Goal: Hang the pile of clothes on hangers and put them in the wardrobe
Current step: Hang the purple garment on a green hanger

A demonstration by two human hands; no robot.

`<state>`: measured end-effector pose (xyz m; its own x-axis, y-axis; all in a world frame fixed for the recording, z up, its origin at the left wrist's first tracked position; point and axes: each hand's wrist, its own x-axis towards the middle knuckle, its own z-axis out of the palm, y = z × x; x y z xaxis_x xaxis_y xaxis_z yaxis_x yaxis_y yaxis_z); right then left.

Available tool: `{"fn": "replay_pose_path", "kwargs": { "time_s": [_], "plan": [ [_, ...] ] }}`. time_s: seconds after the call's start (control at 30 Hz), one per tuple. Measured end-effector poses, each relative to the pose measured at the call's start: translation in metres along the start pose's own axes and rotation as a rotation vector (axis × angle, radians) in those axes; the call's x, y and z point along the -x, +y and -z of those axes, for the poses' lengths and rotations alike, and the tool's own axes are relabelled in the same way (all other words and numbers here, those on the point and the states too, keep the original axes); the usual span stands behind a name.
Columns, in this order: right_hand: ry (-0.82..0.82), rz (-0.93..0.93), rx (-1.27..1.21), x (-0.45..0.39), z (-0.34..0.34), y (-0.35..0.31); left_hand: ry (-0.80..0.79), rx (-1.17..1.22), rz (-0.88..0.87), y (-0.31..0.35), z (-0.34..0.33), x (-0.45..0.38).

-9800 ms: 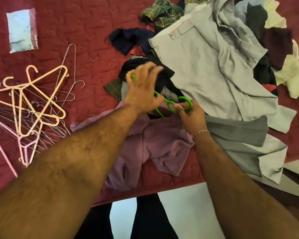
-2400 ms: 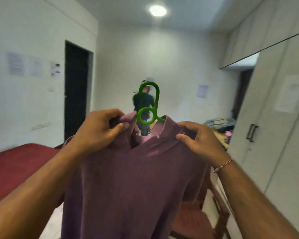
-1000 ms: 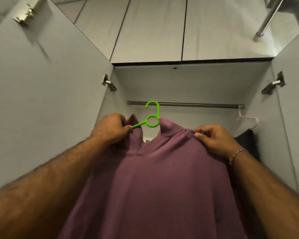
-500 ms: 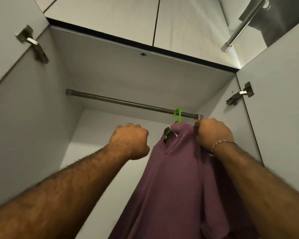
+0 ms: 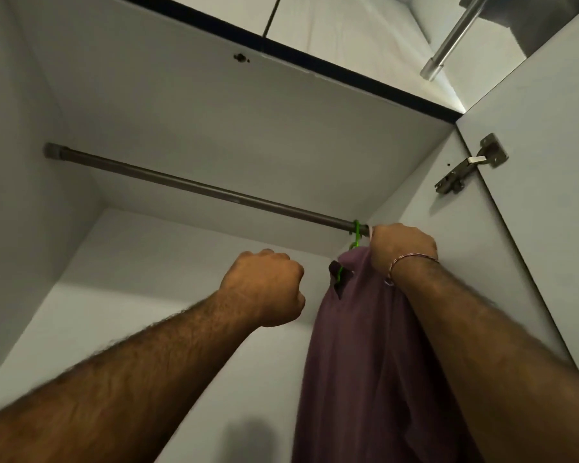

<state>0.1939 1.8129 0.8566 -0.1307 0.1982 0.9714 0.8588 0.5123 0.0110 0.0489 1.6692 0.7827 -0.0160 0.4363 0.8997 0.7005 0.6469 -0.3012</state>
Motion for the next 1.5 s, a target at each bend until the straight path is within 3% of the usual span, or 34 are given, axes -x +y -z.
{"fn": "replay_pose_path", "kwargs": {
  "time_s": [0.17,0.3,0.47,0.57,0.7,0.87,1.0,1.2,1.5],
  "plan": [
    [0.035,0.037,0.141,-0.004,-0.003,0.017,-0.01,0.032,-0.035,0.0,-0.027,0.005],
    [0.213,0.146,0.276,0.014,-0.009,0.016,-0.009,0.057,-0.057,-0.007,-0.036,0.023],
    [0.235,0.329,0.094,0.074,-0.012,-0.031,-0.016,0.125,-0.044,-0.031,-0.034,0.08],
    [0.093,0.422,-0.131,0.144,-0.006,-0.08,-0.047,0.239,-0.009,-0.046,-0.039,0.148],
    [-0.112,0.431,-0.532,0.286,0.001,-0.151,-0.061,0.69,0.235,-0.047,-0.044,0.286],
    [-0.508,0.467,-0.789,0.489,0.02,-0.222,-0.214,0.631,0.497,-0.04,-0.025,0.496],
    [-0.719,0.644,-0.852,0.624,0.06,-0.246,-0.39,0.486,0.639,-0.039,0.033,0.637],
    [-0.837,0.907,-1.072,0.76,0.158,-0.234,-0.554,0.331,0.925,0.002,0.152,0.786],
    [-0.949,1.33,-1.347,0.904,0.329,-0.18,-0.617,0.042,1.37,0.11,0.375,0.937]
  ]
}}
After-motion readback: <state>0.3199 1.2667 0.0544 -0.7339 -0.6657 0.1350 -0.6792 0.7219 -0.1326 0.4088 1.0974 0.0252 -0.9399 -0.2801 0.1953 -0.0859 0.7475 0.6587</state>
